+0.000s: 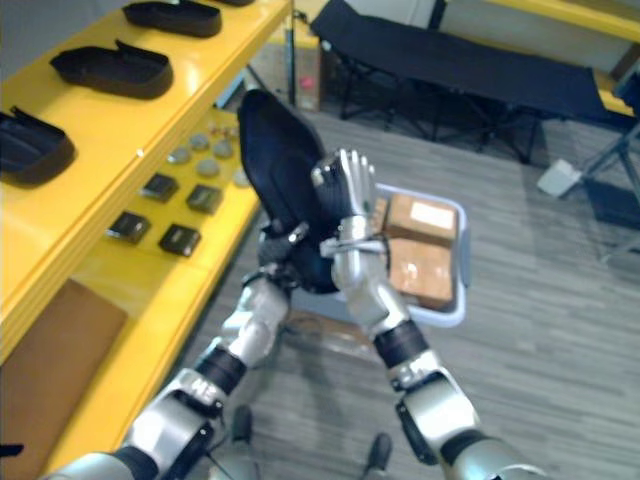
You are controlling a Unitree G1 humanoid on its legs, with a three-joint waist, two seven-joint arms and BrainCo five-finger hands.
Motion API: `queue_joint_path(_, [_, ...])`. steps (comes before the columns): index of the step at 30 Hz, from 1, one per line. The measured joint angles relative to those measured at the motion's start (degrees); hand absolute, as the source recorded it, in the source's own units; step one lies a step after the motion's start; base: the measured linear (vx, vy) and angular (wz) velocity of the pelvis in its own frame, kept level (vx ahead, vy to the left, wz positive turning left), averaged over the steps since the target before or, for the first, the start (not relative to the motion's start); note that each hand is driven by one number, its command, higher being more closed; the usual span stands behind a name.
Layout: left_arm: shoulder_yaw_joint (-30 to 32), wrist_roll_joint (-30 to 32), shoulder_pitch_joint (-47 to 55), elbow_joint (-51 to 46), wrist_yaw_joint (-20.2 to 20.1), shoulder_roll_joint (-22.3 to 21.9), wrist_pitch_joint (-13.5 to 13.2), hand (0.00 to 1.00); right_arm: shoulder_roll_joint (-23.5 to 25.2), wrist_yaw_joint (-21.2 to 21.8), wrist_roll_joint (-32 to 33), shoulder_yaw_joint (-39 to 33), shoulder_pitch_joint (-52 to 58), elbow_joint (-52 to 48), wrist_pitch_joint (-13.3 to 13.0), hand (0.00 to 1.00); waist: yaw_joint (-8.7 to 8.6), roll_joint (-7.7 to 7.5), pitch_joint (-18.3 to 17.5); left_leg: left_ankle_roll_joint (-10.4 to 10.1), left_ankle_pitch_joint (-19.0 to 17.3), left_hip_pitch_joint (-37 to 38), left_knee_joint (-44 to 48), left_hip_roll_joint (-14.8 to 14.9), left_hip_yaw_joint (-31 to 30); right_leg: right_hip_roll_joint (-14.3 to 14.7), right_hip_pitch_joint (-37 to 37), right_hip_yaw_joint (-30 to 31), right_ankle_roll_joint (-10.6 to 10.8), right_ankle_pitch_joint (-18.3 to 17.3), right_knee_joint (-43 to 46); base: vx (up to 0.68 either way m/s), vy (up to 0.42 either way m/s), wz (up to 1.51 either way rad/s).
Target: Walk over and take plastic housings, then place them on the shelf
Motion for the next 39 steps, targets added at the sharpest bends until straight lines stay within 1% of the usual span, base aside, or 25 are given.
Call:
queue_joint_path(1, [0.23, -0.09, 0.04, 0.00, -0.54, -0.01, 0.00, 1.00, 0.37, -0.20, 0.25, -0.27, 0.01, 0.00, -0.08, 1.00, -0.01, 0.00, 0.00, 0.00, 0.00, 0.03, 0.00, 0.00, 0.03, 0.00, 0.01, 0.03, 0.00, 0.00, 0.00, 0.00, 0.000, 0.00])
queue_joint_path(2, [0.36, -0.16, 0.09, 0.00, -0.94, 0.00, 0.00, 1.00, 0.69, -0.26, 0.48, -0.56, 0.03, 0.00, -0.16, 0.00, -0.02, -0.01, 0.00, 0.01, -0.01, 0.08, 0.00, 0.00, 0.04, 0.00, 0.04, 0.05, 0.00, 0.00, 0.00, 0.00, 0.000, 0.00])
queue_joint_path(5, [1.77, -0.10, 1.15, -0.70, -2.09, -0.05, 0.01, 1.00, 1.81, -0.23, 0.49, -1.04, 0.34, -0.01, -0.30, 0.00, -0.23, -0.05, 0.01, 0.01, -0.02, 0.21, -0.03, 0.01, 0.10, -0.01, 0.11, 0.10, 0.02, -0.02, 0.00, 0.00, 0.000, 0.00])
queue_joint_path(8, [2.28, 0.93, 3.42, -2.28, -1.89, -0.02, 0.01, 1.00, 2.70, 0.28, 0.48, -1.85, 1.40, -0.06, -0.35, 0.00, -0.27, -0.35, 0.05, 0.07, -0.13, 0.41, -0.25, 0.00, 0.10, -0.03, 0.31, 0.10, 0.10, -0.11, 0.00, 0.00, 0.000, 0.00])
queue_joint_path(9, [2.43, 2.14, 4.14, -2.56, -1.57, -0.02, 0.01, 1.00, 3.12, 0.80, 0.48, -2.52, 1.98, -0.05, -0.33, 0.00, -0.27, -0.58, 0.06, 0.10, -0.20, 0.59, -0.25, 0.00, 0.10, -0.03, 0.47, 0.10, 0.12, -0.15, 0.00, 0.00, 0.000, 0.00])
queue_joint_path(11, [3.07, 7.26, 5.69, -2.98, 0.25, -0.02, 0.05, 1.00, 3.86, 0.84, 0.49, -4.07, 4.29, -0.12, -0.34, 0.00, -0.20, -1.53, -0.02, 0.00, -0.61, 0.98, -0.25, -0.05, 0.02, -0.10, 0.97, 0.08, 0.46, -0.85, 0.01, 0.01, -0.006, 0.03])
queue_joint_path(14, [4.49, 14.39, 7.97, -4.98, 3.34, -0.03, 0.11, 1.00, 4.24, 0.84, 0.49, -4.78, 6.19, -0.25, -0.58, 0.00, -0.14, -2.21, -0.06, -0.08, -0.72, 0.96, -0.25, -0.09, 0.01, -0.14, 1.00, 0.06, 0.56, -1.01, 0.01, 0.00, 0.000, 0.00])
queue_joint_path(15, [4.70, 15.51, 8.50, -5.57, 3.85, -0.01, 0.17, 1.00, 4.27, 0.84, 0.49, -4.84, 6.49, -0.30, -0.62, 0.00, -0.11, -2.24, -0.07, -0.09, -0.76, 0.97, -0.25, -0.09, 0.00, -0.14, 1.01, 0.05, 0.58, -1.04, 0.01, 0.00, 0.000, 0.00])
queue_joint_path(16, [5.05, 18.85, 9.56, -6.97, 5.43, -0.07, 0.37, 1.00, 4.28, 0.79, 0.49, -5.14, 7.28, -0.77, -0.72, 0.00, 0.08, -2.24, -0.07, -0.13, -0.80, 0.97, -0.24, -0.09, 0.01, -0.14, 1.01, 0.05, 0.57, -1.08, 0.01, 0.00, 0.000, 0.00])
queue_joint_path(19, [7.07, 26.61, 11.28, -9.44, 7.53, -0.21, 1.08, 1.00, 4.30, 0.79, 0.49, -5.36, 9.60, -3.23, -1.23, 0.00, 0.19, -2.24, -0.07, -0.02, -0.79, 1.22, -0.16, -0.09, 0.06, -0.13, 1.23, 0.06, 0.52, -1.07, 0.02, 0.01, -0.003, 0.00])
queue_joint_path(20, [7.26, 28.13, 11.41, -9.75, 7.99, -0.21, 1.23, 1.00, 4.31, 0.79, 0.50, -5.70, 10.16, -3.77, -1.25, 0.00, 0.23, -2.24, -0.07, -0.03, -0.80, 1.35, -0.04, -0.09, 0.09, -0.13, 1.34, 0.06, 0.52, -1.06, 0.02, 0.05, -0.007, -0.01])
queue_joint_path(22, [10.32, 35.93, 12.78, -10.96, 11.52, -0.94, 1.90, 1.00, 4.25, 0.55, 0.84, -7.65, 12.81, -7.07, -1.62, 0.00, 0.18, -2.26, -0.06, -0.12, -1.07, 2.35, -0.04, -0.08, 0.28, -0.13, 2.24, 0.11, 0.58, -1.21, 0.02, 0.05, -0.006, -0.04])
queue_joint_path(24, [13.90, 41.36, 14.16, -11.69, 15.08, -1.20, 2.95, 1.00, 3.79, -0.55, 1.27, -9.76, 14.65, -10.54, -1.97, 0.00, 0.12, -2.27, -0.07, -0.17, -1.29, 2.86, -0.10, -0.02, 0.90, -0.13, 2.29, 0.34, 0.56, -1.37, 0.02, 0.03, -0.009, -0.12])
queue_joint_path(25, [16.17, 43.67, 15.49, -12.21, 16.69, -1.09, 3.94, 1.00, 3.41, -0.94, 1.70, -10.59, 15.77, -12.76, -2.42, 0.00, -0.11, -2.27, -0.07, -0.19, -1.46, 3.10, -0.27, -0.01, 1.60, -0.19, 2.22, 0.47, 0.54, -1.54, 0.02, 0.02, -0.010, -0.14])
queue_joint_path(26, [17.14, 45.55, 16.15, -12.31, 17.58, -0.89, 4.43, 1.00, 3.22, -1.14, 1.93, -10.93, 16.52, -14.01, -2.73, 0.00, -0.19, -2.27, -0.07, -0.18, -1.53, 3.19, -0.28, -0.01, 1.75, -0.22, 2.20, 0.54, 0.47, -1.85, 0.02, 0.02, -0.012, -0.11])
queue_joint_path(27, [18.81, 49.73, 17.94, -12.64, 19.90, -0.58, 5.86, 1.00, 2.64, -1.93, 2.32, -11.01, 18.68, -17.13, -3.32, 0.00, -0.38, -2.27, -0.08, -0.26, -1.65, 3.36, -0.32, 0.01, 1.85, -0.21, 2.26, 0.59, 0.23, -2.16, 0.02, 0.02, -0.011, -0.05])
queue_joint_path(28, [19.33, 51.18, 18.53, -12.69, 20.59, -0.52, 6.30, 1.00, 2.48, -2.00, 2.51, -11.07, 19.50, -18.20, -3.74, 0.00, -0.42, -2.27, -0.08, -0.28, -1.72, 3.45, -0.33, 0.02, 1.91, -0.20, 2.29, 0.61, 0.19, -2.27, 0.02, 0.03, -0.017, -0.07])
queue_joint_path(29, [19.95, 54.18, 20.03, -13.11, 21.98, -0.24, 7.40, 1.00, 2.45, -2.27, 2.71, -11.10, 21.07, -20.31, -4.71, 0.00, -0.59, -2.27, -0.08, -0.31, -1.91, 3.77, -0.33, 0.02, 2.21, -0.22, 2.36, 0.86, 0.29, -2.44, 0.02, 0.03, -0.013, -0.08])
queue_joint_path(31, [20.44, 57.37, 21.33, -13.93, 23.62, -0.06, 8.83, 1.00, 2.62, -2.95, 3.46, -10.74, 23.96, -24.23, -6.52, 0.00, -0.62, -2.25, -0.09, -0.48, -2.11, 3.98, -0.32, 0.03, 2.56, -0.23, 2.34, 1.23, 0.25, -2.56, 0.03, 0.04, -0.014, -0.08])
queue_joint_path(33, [21.18, 59.30, 22.55, -15.67, 24.54, 0.08, 9.37, 1.00, 2.67, -3.07, 6.33, -10.81, 27.78, -28.55, -8.72, 0.00, -0.81, -2.34, -0.16, -0.59, -2.20, 4.05, -0.26, 0.02, 2.88, -0.24, 2.19, 1.49, 0.22, -2.54, 0.03, 0.04, -0.011, -0.06])
queue_joint_path(35, [23.53, 59.71, 24.71, -19.28, 25.13, 0.04, 9.55, 1.00, 2.68, -2.92, 12.27, -11.80, 34.80, -33.02, -12.03, 0.00, -1.43, -2.46, -0.25, -0.83, -2.41, 4.73, -0.09, 0.05, 3.18, -0.25, 2.47, 1.68, 0.40, -2.46, 0.04, 0.06, -0.013, -0.08])
queue_joint_path(36, [24.35, 59.71, 25.30, -20.20, 25.17, 0.02, 9.55, 1.00, 2.70, -2.77, 13.98, -12.46, 36.68, -33.60, -12.73, 0.00, -1.57, -2.43, -0.27, -0.84, -2.50, 4.94, -0.10, 0.06, 3.19, -0.26, 2.65, 1.72, 0.40, -2.46, 0.03, 0.05, -0.012, -0.05])
queue_joint_path(37, [25.12, 59.66, 26.88, -22.09, 25.29, 0.02, 9.54, 1.00, 2.72, -2.51, 16.71, -14.03, 40.77, -34.07, -13.84, 0.00, -2.11, -2.18, -0.82, -0.86, -2.67, 4.98, -0.10, 0.05, 3.19, -0.25, 2.78, 1.73, 0.45, -2.54, 0.04, 0.04, -0.011, 0.00])
queue_joint_path(38, [26.68, 59.59, 28.90, -24.26, 25.27, -0.02, 9.46, 1.00, 2.73, -1.41, 20.19, -15.51, 44.81, -33.86, -14.22, 0.00, -2.60, -1.97, -1.53, -0.90, -2.88, 5.02, -0.10, 0.05, 3.21, -0.25, 2.77, 1.76, 0.50, -2.69, 0.03, 0.04, -0.010, 0.00])
queue_joint_path(39, [27.27, 59.53, 30.08, -25.42, 25.27, -0.05, 9.36, 1.00, 2.74, -0.71, 21.94, -16.11, 46.92, -33.73, -14.24, 0.00, -2.76, -1.84, -1.77, -0.92, -2.98, 5.15, -0.10, 0.06, 3.25, -0.25, 2.84, 1.80, 0.50, -2.75, 0.03, 0.04, -0.008, -0.08])
